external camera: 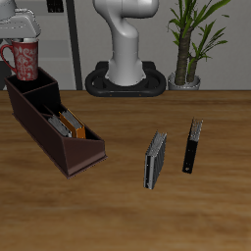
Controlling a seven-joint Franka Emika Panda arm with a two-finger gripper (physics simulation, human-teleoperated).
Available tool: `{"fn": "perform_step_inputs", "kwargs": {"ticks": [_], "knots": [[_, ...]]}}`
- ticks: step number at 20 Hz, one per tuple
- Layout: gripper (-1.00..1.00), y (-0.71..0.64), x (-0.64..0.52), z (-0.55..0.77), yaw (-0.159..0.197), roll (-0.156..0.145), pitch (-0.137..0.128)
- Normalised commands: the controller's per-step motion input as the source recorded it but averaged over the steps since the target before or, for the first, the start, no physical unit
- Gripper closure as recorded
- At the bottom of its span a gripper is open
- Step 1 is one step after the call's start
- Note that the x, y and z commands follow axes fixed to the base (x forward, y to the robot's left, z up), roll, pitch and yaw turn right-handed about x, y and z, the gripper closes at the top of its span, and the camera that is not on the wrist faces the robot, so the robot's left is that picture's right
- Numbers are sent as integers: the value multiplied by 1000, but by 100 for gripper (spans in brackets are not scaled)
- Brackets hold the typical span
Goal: Place the right striped book into the right desk caddy's left compartment and place the orange book into the right desk caddy's left compartment and place the red mug into the right desk caddy's right compartment
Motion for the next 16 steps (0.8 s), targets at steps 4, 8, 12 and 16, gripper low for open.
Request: {"fn": "perform_step_inputs", "kwargs": {"ticks": [4,8,12,16], "knots": [[100,-47,77,-231,-43,-55,43],[100,-35,-3,-192,-24,-40,36],[100,82,-74,-146,-33,1,16],[100,137,-99,-170,-63,-3,31]]}}
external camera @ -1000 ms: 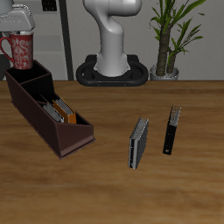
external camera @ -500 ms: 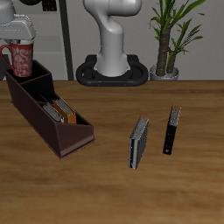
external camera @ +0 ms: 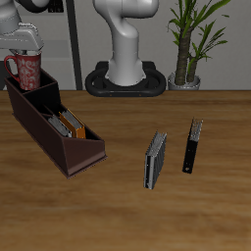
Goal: Place the right striped book into the right desk caddy's left compartment and place the orange book into the right desk caddy's left compartment and place the red mug into the right desk caddy's right compartment
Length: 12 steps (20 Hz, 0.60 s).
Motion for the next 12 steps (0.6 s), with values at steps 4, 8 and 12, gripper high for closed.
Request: {"fn": "perform_step_inputs", "kwargs": {"ticks": [4,8,12], "knots": [[100,191,-151,-66,-8,36,-5],[100,-35,-10,-95,-74,-13,32],[100,168,0,-284,-71,48,64]]}}
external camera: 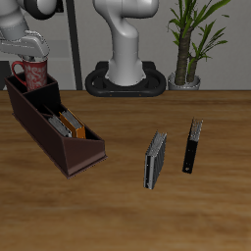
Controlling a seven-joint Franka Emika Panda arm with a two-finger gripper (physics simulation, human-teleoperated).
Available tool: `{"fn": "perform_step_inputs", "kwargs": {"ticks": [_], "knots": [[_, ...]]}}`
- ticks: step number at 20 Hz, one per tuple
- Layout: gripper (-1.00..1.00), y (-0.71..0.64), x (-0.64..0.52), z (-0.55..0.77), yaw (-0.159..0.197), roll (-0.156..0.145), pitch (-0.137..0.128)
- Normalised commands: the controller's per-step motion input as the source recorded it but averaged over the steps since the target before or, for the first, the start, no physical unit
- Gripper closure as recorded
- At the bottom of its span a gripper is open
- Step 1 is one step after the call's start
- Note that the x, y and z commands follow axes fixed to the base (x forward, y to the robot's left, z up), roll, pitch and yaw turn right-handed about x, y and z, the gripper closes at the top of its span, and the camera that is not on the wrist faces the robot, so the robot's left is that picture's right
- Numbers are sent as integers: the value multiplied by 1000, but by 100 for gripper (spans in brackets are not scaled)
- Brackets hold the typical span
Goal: Place the right striped book into the right desk caddy's left compartment and place the orange book into the right desk caddy's left compartment and place the red mug into the right desk caddy's right compartment
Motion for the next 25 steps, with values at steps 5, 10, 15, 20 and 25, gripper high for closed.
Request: {"fn": "perform_step_inputs", "kwargs": {"ticks": [5,10,15,20,25], "knots": [[100,97,61,-166,-79,52,75],[-100,78,-30,-7,-54,3,19],[-100,-81,19,45,-18,-29,-11],[-100,34,44,104,-10,22,-1],[-100,154,43,193,37,-15,-30]]}}
